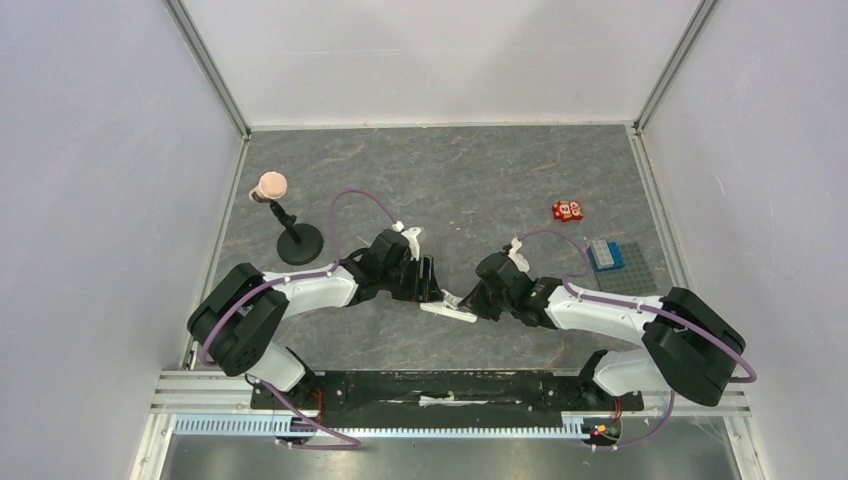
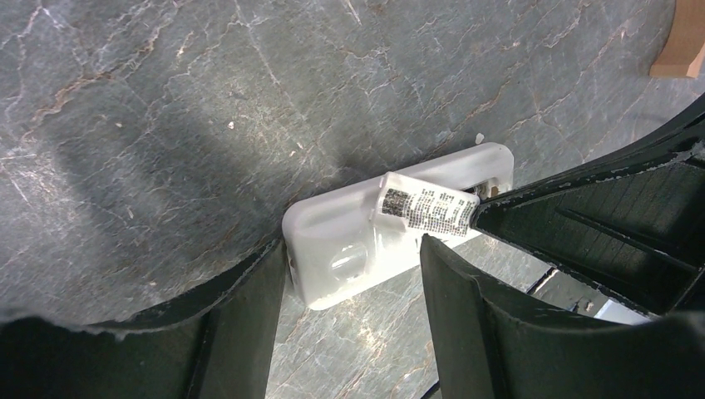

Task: Load the batteries into the remote control
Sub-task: Load the battery cover into the remote control.

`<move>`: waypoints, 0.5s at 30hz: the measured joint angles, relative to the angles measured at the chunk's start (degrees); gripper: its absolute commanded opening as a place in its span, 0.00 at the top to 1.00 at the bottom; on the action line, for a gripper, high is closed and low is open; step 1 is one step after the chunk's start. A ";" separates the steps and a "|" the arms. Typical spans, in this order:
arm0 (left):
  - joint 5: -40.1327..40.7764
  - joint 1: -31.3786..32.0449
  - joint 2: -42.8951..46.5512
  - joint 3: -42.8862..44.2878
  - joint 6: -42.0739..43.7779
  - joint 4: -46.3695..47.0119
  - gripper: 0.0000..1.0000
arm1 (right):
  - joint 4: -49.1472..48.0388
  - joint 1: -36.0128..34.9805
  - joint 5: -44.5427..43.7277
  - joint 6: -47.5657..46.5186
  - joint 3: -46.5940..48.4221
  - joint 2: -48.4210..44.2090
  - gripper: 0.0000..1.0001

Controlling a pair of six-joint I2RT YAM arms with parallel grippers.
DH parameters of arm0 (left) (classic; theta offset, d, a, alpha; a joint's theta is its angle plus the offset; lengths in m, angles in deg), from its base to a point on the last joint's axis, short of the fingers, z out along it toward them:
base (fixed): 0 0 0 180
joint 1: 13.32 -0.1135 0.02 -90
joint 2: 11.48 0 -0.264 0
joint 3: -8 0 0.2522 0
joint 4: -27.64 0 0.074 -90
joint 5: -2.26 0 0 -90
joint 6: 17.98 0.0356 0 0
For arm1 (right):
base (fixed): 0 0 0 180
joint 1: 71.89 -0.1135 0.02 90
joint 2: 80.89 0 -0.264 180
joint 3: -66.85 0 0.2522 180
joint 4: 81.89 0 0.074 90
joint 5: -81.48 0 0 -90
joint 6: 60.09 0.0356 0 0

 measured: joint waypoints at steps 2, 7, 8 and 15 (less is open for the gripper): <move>0.00 0.00 0.00 0.00 0.00 0.00 0.29 | -0.26 0.00 0.00 -0.31 0.00 0.15 1.00; 0.02 0.28 0.55 0.04 0.02 -0.11 0.22 | -0.52 0.00 -0.04 -1.84 0.02 0.17 1.00; 0.07 0.35 0.79 0.04 0.02 -0.31 0.22 | -0.63 0.00 -0.04 -2.19 0.02 0.15 1.00; 1.36 0.48 4.33 0.20 0.02 -3.80 0.20 | -0.83 0.00 -0.07 -4.04 0.02 -1.60 1.00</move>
